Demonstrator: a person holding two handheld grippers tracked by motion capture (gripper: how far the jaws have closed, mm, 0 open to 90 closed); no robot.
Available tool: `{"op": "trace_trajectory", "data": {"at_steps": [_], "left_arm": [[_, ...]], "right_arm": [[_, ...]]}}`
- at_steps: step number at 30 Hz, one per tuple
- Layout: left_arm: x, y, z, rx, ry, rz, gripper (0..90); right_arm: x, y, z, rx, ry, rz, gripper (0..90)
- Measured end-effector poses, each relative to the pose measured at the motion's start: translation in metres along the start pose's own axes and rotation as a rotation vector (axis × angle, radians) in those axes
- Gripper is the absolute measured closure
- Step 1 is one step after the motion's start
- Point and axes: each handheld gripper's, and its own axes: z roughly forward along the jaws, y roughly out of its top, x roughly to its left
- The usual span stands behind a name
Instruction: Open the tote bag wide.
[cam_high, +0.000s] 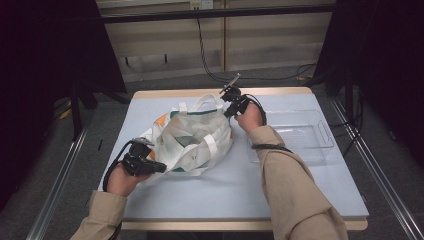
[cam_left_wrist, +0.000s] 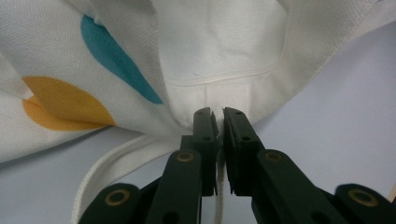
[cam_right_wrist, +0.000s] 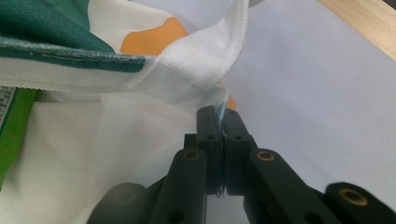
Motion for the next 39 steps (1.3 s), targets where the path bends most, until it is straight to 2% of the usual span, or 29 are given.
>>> {"op": "trace_trajectory", "data": {"at_steps": [9, 12, 13, 18, 23, 26, 28, 30, 31, 33, 34, 36, 39], "left_arm": [[0.000, 0.003, -0.004, -0.027, -0.011, -0.014, 83.3], [-0.002, 0.004, -0.005, -0.056, -0.014, -0.037, 82.6], [0.000, 0.005, -0.007, -0.036, -0.011, -0.007, 82.3], [-0.004, 0.010, -0.008, -0.087, -0.002, -0.035, 79.0], [-0.003, 0.015, -0.008, -0.097, 0.022, -0.008, 74.4], [-0.004, 0.019, -0.006, -0.106, 0.030, -0.001, 67.3], [-0.005, 0.021, -0.003, -0.110, 0.032, 0.000, 67.5], [-0.005, 0.024, -0.002, -0.116, 0.036, 0.020, 65.2], [-0.006, 0.026, -0.001, -0.128, 0.057, 0.011, 62.6], [-0.006, 0.029, -0.001, -0.123, 0.051, 0.022, 61.8], [-0.007, 0.030, 0.000, -0.129, 0.065, 0.026, 61.3], [-0.007, 0.033, 0.001, -0.135, 0.065, 0.025, 60.0], [-0.007, 0.037, 0.003, -0.134, 0.062, 0.031, 57.9]], "right_arm": [[0.000, -0.005, -0.010, -0.056, 0.038, 0.024, 86.9], [0.002, -0.006, -0.016, -0.076, 0.041, 0.019, 85.5], [0.003, -0.006, -0.018, -0.081, 0.044, 0.014, 84.6], [0.009, -0.011, -0.025, -0.108, 0.037, 0.015, 72.8], [0.010, -0.018, -0.033, -0.132, 0.050, 0.014, 67.2], [0.014, -0.021, -0.039, -0.144, 0.057, 0.009, 66.7], [0.016, -0.022, -0.043, -0.153, 0.058, 0.008, 66.5], [0.018, -0.025, -0.048, -0.180, 0.076, 0.002, 66.4], [0.020, -0.026, -0.050, -0.188, 0.079, 0.002, 66.4], [0.023, -0.029, -0.053, -0.194, 0.083, -0.012, 66.1], [0.025, -0.030, -0.054, -0.200, 0.083, -0.015, 66.1], [0.029, -0.033, -0.057, -0.203, 0.086, -0.016, 65.6], [0.032, -0.036, -0.059, -0.207, 0.073, -0.022, 60.8]]}}
